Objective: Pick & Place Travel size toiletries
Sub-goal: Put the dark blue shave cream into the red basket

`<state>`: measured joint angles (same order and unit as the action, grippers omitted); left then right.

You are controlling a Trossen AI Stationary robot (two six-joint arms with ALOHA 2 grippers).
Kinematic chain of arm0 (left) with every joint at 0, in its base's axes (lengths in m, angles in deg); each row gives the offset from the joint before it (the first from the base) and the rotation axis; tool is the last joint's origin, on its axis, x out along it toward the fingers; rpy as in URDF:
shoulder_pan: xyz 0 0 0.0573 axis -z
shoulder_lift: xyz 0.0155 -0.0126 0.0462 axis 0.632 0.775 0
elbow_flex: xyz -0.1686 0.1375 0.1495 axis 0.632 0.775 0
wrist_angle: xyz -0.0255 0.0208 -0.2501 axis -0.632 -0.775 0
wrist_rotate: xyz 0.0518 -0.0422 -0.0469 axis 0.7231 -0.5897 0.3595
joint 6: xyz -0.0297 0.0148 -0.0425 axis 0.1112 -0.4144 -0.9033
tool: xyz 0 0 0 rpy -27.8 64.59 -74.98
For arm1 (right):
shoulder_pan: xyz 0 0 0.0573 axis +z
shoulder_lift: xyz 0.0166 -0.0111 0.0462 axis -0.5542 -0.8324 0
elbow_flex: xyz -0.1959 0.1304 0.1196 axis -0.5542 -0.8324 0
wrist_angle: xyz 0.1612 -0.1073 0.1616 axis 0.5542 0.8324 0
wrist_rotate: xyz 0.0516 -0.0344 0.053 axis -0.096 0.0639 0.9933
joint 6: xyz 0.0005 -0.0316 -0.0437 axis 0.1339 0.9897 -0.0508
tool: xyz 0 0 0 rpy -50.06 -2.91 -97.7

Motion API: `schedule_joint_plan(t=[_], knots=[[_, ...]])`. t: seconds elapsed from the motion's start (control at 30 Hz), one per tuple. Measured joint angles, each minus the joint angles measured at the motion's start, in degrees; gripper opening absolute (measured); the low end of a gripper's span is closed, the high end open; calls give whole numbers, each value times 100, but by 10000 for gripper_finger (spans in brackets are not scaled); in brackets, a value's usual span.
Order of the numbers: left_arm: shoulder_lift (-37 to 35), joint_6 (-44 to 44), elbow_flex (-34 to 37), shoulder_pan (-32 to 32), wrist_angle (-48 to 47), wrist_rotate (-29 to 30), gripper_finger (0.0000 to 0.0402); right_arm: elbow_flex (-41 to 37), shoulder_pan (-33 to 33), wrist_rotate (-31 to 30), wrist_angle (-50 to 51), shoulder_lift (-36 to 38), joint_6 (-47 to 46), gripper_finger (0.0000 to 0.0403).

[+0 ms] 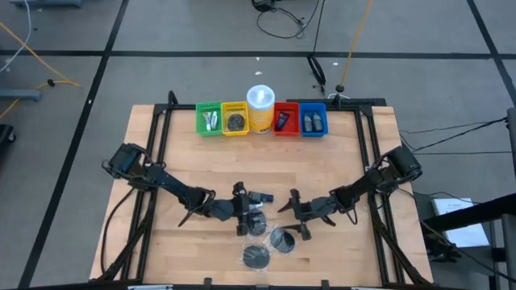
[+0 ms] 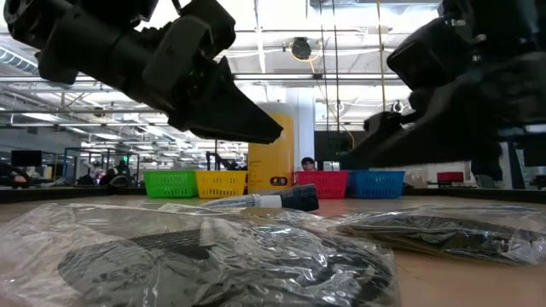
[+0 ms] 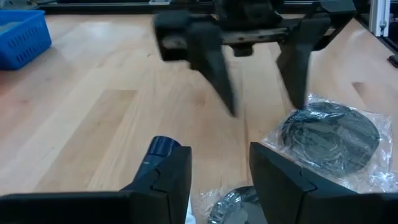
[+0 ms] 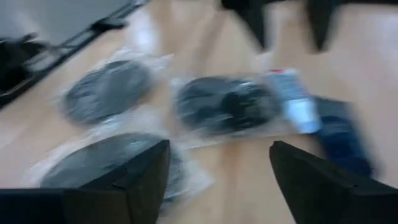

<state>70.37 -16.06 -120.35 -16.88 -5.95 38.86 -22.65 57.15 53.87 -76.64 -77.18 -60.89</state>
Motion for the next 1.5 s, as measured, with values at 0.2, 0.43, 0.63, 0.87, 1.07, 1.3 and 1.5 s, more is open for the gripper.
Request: schedule_joint_plan(t=[0.2,0.43,0.63,0.87,1.07,1.3,1.5], knots=[[-1,-31,0,-23,58,-41,168,26,-239,-1108,358,292,-416,307],[-3,69,-2,-12,160,-51,163,50,-684,-1080,469,117,-221,301],[-325,143,-6,74,-379,31,143,166,-1110,-427,574,131,-81,298],[-1274,-403,-2,320,-2377,1187,119,375,-1412,42,785,20,205,297],[-1742,-1900,2,613,-4055,2508,102,810,-1524,567,1172,-232,102,297],[-1953,-2668,125,920,-4798,3073,99,1111,-1531,543,1355,-750,68,294],[-1861,-2560,713,865,-3803,3074,99,1130,-1531,518,1325,-846,102,252]])
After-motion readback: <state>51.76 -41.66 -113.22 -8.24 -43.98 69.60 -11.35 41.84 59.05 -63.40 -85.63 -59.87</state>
